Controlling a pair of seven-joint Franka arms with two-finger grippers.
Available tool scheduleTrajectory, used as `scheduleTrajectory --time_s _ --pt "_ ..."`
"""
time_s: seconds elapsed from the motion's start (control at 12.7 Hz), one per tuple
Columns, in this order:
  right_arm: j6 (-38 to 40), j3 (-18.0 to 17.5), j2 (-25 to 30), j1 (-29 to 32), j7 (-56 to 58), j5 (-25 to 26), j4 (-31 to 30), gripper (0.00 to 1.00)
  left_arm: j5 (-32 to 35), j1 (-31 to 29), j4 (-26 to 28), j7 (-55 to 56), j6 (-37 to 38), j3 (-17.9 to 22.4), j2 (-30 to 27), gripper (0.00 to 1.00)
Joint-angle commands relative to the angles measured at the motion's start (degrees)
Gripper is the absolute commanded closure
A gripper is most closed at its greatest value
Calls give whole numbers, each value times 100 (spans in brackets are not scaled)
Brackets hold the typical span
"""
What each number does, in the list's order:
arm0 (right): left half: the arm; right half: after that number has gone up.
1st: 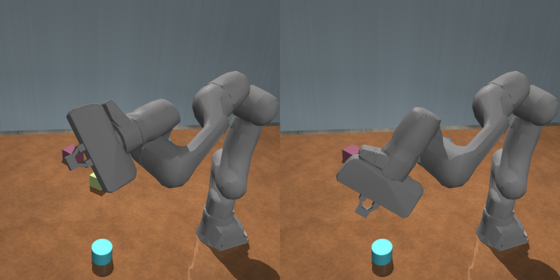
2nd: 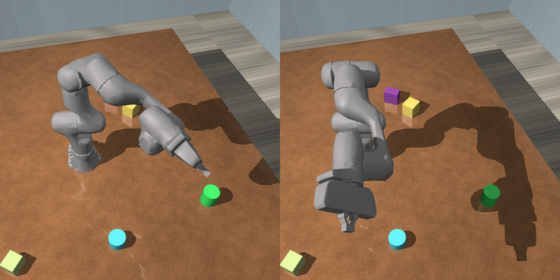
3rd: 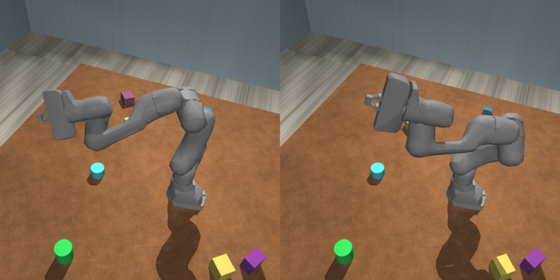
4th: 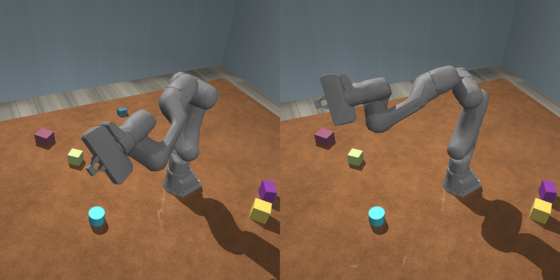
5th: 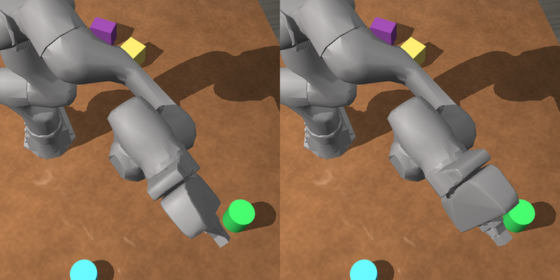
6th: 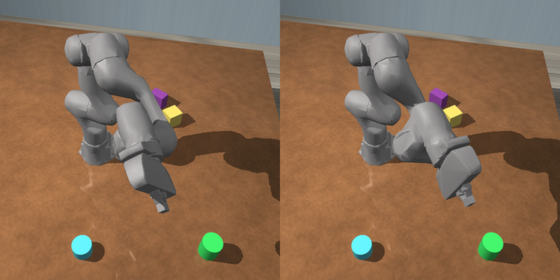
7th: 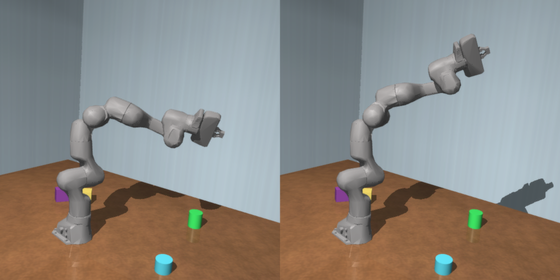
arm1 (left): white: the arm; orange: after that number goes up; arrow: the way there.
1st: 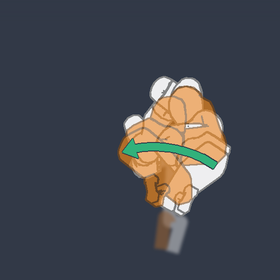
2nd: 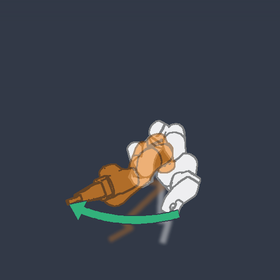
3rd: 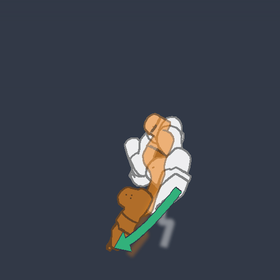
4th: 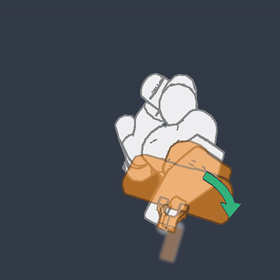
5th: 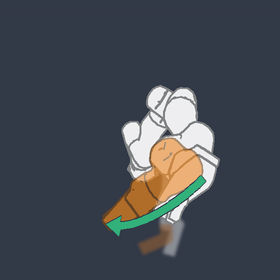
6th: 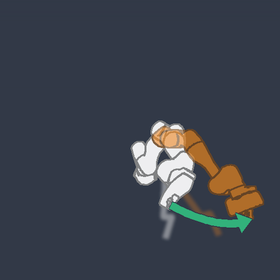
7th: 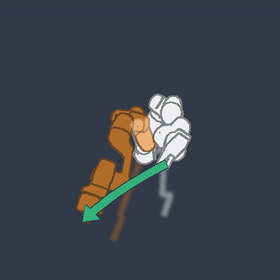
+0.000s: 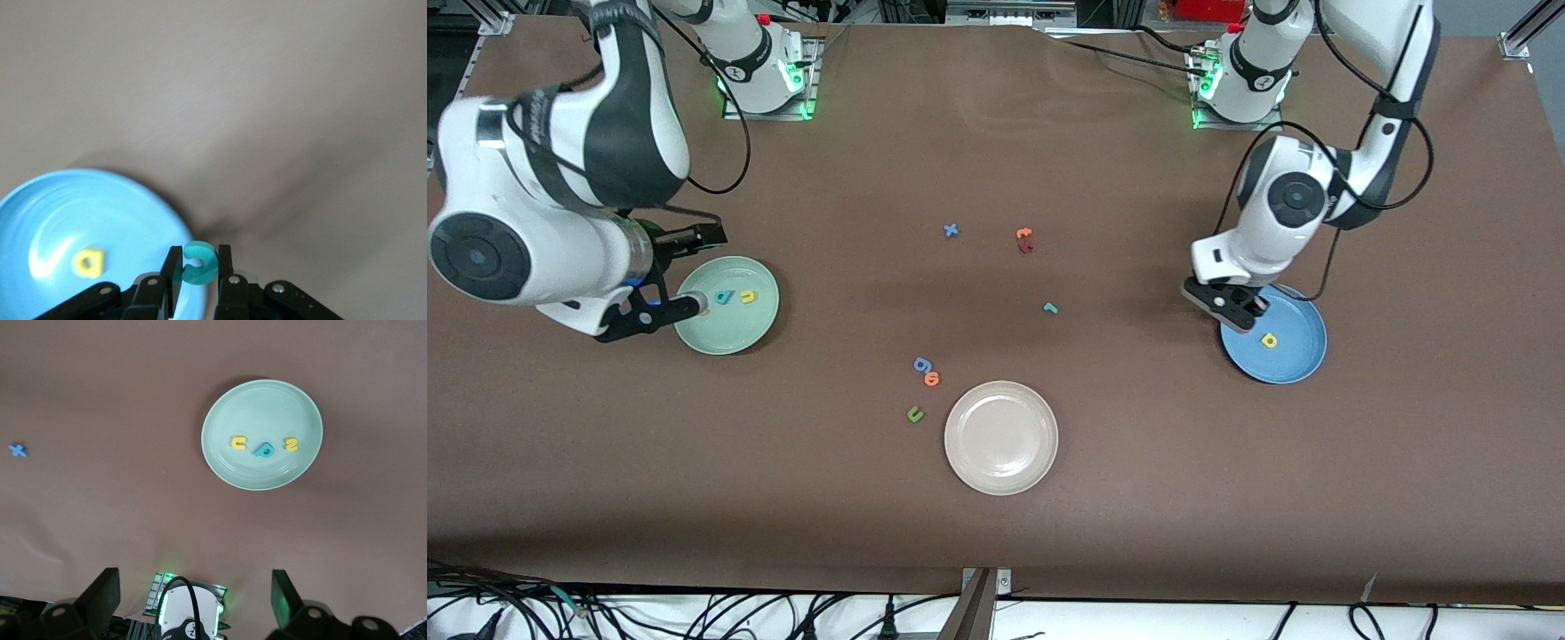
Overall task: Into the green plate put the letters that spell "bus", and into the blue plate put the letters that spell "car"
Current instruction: 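Release the c on the blue plate while the right gripper returns to rest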
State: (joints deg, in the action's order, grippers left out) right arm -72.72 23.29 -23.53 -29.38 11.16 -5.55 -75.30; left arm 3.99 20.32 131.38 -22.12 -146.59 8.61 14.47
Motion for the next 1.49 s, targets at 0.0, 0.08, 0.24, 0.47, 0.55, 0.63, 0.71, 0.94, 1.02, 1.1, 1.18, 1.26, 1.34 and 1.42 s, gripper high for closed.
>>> scheduleTrajectory --time_s 0.0,0.08,0.24,0.47,0.55,0.63,0.71,0.94,1.02,1.1,1.18,1.26,1.34,1.42 --pt "-119 -262 243 81 -445 27 -159 0 23 -98 45 -213 17 132 -24 81" --pt "-277 -447 409 229 -631 45 -387 0 23 -151 -15 -205 8 194 90 81" --pt "-881 -1156 944 737 -982 246 -1236 0 23 -230 -243 -213 -97 317 528 79" --pt "-1946 -2423 1903 1870 -1326 713 -2443 0 23 -353 -271 -214 -379 326 829 76" --pt "-1939 -2530 2149 2127 -1283 696 -2472 0 23 -354 -280 -205 -370 326 829 67" --pt "-1948 -2532 2438 2286 -1231 704 -2489 0 23 -345 -280 -170 -370 326 829 37" --pt "-1905 -2523 2624 2470 -1222 730 -2437 0 23 -345 -288 -152 -370 317 829 35" --pt "-1861 -2496 2732 2762 -1213 704 -2218 0 23 -301 -306 -161 -300 256 619 30" --pt "-1782 -2488 2644 2832 -1213 643 -2078 0 23 -257 -306 -152 -213 177 505 30" --pt "-1686 -2505 2600 2841 -1221 660 -2016 0 -3 -257 -341 -91 -134 -32 391 30" --pt "-1676 -2505 2599 2832 -1230 660 -2006 0 -265 -231 -480 57 -37 -182 355 30" --pt "-1676 -2505 2591 2832 -1274 652 -2006 0 -667 -91 -656 120 112 -288 372 30" --pt "-1684 -2488 2538 2832 -1283 652 -1998 0 -1124 101 -797 225 235 -289 407 30" --pt "-1658 -2496 2486 2850 -1274 652 -1876 0 -1564 295 -946 426 306 -289 477 30"
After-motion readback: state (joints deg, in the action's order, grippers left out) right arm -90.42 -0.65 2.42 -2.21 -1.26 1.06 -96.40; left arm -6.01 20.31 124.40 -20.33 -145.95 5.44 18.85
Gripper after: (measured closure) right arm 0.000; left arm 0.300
